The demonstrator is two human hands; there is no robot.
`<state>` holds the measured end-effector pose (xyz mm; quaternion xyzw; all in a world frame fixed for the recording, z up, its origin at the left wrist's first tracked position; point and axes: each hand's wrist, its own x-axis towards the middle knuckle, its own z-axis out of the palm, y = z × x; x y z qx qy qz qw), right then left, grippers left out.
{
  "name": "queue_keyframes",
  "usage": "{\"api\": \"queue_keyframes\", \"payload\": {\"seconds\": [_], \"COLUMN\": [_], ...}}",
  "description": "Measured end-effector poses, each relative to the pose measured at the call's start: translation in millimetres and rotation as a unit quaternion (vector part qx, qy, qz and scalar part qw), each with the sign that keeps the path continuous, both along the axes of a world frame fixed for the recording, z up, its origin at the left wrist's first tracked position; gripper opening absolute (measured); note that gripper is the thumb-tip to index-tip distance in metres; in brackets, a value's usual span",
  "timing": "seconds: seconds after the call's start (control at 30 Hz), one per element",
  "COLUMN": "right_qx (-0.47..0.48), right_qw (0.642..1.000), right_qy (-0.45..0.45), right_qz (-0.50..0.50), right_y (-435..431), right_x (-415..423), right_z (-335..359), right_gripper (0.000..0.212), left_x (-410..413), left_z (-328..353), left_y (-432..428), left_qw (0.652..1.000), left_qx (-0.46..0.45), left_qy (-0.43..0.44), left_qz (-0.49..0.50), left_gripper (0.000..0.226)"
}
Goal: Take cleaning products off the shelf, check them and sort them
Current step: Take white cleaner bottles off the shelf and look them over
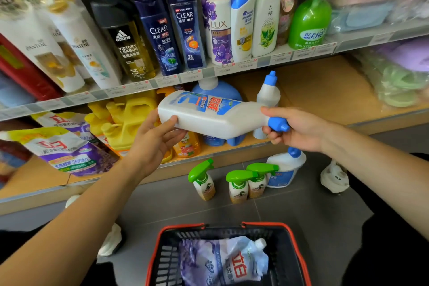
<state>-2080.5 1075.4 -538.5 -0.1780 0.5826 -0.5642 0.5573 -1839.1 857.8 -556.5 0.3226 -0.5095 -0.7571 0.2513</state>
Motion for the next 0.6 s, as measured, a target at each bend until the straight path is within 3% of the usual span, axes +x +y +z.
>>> {"api": "queue_keyframes", "payload": {"seconds": [0.13,0.2,0.3,0.5,0.6], "right_qx": [-0.047,-0.083,-0.127,-0.127,-0.127], "right_qw": [0.988,0.961,0.907,0.836,0.824], "right_qy": [0.147,0.265,0.402,0.530,0.548], "right_qz": [0.008,0.004,-0.017,-0.060,-0.062], "right_y": [3.9,7.0,10.3,16.5,18.3], "right_x": [-0.6,-3.1,-9.3,-20.1,-29.5], "right_z": [-1.6,-0.6,6.5,25.1,33.3], "right_gripper": [0.037,0.029,0.045,0.039,0.034], "left_x": [0.5,0.0,-1.9,-13.3,-27.2], "left_z": [-0.4,-5.1,-20.3,-50.4,-54.1], "left_y": [3.6,7.7,17.1,39.0,45.9], "left_qw": [0.998,0.998,0.996,0.985,0.972], "left_qx": [0.060,0.061,0.078,0.073,0.063], "left_qy": [-0.008,-0.022,-0.047,-0.132,-0.178], "left_qz": [0.008,0.016,0.010,-0.085,-0.143], "left_gripper": [0.039,0.037,0.036,0.049,0.058]}}
